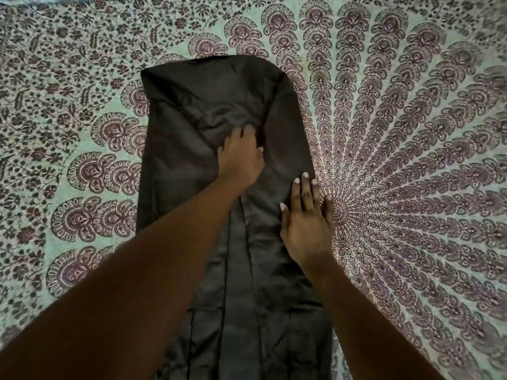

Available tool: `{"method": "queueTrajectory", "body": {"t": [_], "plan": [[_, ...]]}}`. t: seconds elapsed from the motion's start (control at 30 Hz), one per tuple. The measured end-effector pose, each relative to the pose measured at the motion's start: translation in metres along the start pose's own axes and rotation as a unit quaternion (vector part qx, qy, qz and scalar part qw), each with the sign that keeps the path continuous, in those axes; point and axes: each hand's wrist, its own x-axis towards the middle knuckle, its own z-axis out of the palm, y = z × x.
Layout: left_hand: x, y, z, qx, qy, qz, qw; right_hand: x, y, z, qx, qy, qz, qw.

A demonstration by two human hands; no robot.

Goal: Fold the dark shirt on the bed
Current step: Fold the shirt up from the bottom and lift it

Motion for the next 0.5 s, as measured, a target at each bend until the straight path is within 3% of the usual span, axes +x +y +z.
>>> {"method": "queueTrajectory", "body": {"t": [0.2,0.4,0.5], "plan": [[0.033,0.010,0.003,-0.130,0.012,-0.195,0.972,0.000,-0.001,0.003,-0.002,0.009,-0.002,1.000],[0.030,0.013,0.008,-0.125,0.050,-0.128,0.983,0.000,0.000,0.005,0.000,0.019,0.003,1.000],[0.036,0.009,0.007,-0.089,0.021,-0.129,0.987,0.000,-0.001,0.005,0.003,0.024,0.004,1.000]]}}
